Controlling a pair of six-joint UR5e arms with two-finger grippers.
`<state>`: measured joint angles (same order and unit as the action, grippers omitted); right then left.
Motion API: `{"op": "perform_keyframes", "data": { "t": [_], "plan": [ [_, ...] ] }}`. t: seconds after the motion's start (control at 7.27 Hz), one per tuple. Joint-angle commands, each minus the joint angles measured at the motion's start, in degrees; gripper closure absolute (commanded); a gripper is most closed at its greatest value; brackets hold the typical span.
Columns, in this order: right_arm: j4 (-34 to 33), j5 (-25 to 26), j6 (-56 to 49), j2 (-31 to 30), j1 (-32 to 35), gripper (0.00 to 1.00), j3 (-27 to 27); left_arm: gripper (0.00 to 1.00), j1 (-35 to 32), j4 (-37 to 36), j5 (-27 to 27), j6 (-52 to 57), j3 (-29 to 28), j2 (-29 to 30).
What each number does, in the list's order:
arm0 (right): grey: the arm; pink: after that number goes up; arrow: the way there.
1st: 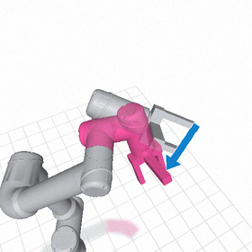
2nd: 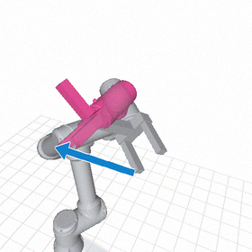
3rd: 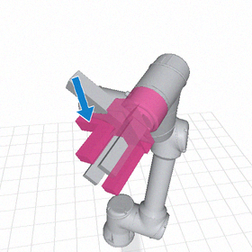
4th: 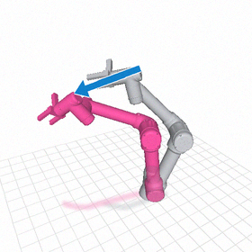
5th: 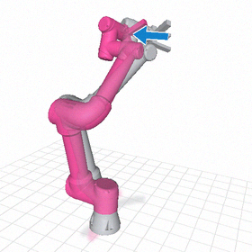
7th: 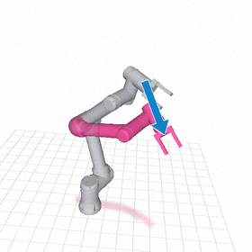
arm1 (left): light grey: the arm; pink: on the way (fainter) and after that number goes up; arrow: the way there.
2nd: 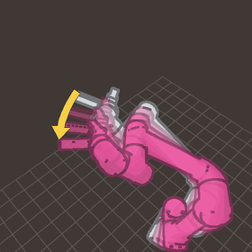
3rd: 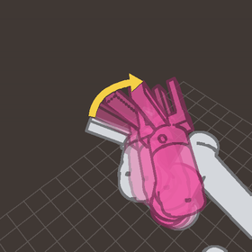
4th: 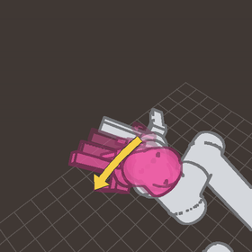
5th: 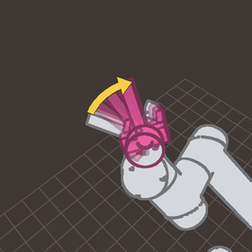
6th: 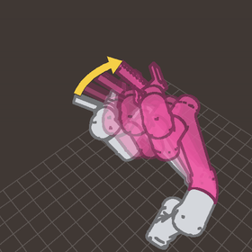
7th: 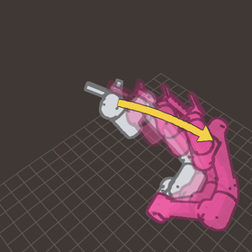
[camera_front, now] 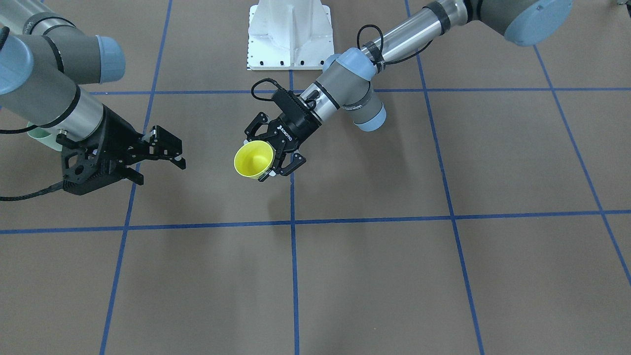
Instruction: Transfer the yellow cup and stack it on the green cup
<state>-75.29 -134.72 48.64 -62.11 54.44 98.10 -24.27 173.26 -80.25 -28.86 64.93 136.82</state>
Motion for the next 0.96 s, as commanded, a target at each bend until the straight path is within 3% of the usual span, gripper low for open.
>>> {"op": "perform_keyframes", "data": {
  "t": [0.0,0.14,0.41,0.83],
  "plan": [
    [-0.3,-2.5,0.9,1.5,-1.6,0.01,-0.4,0.85,2.2,2.1,4.2,2.0,-0.9,0.4],
    [-0.3,-3.0,1.0,1.6,-2.7,0.01,-0.4,0.85,4.8,3.9,7.2,8.8,-0.9,0.2],
    [0.0,-2.8,2.9,1.8,-4.9,0.01,-0.4,0.87,5.8,4.2,7.7,11.2,-0.9,-0.6],
    [0.0,-2.6,3.6,3.7,-6.8,0.01,-1.7,0.76,6.0,4.1,9.1,11.4,-0.9,-0.6]
  ]
}}
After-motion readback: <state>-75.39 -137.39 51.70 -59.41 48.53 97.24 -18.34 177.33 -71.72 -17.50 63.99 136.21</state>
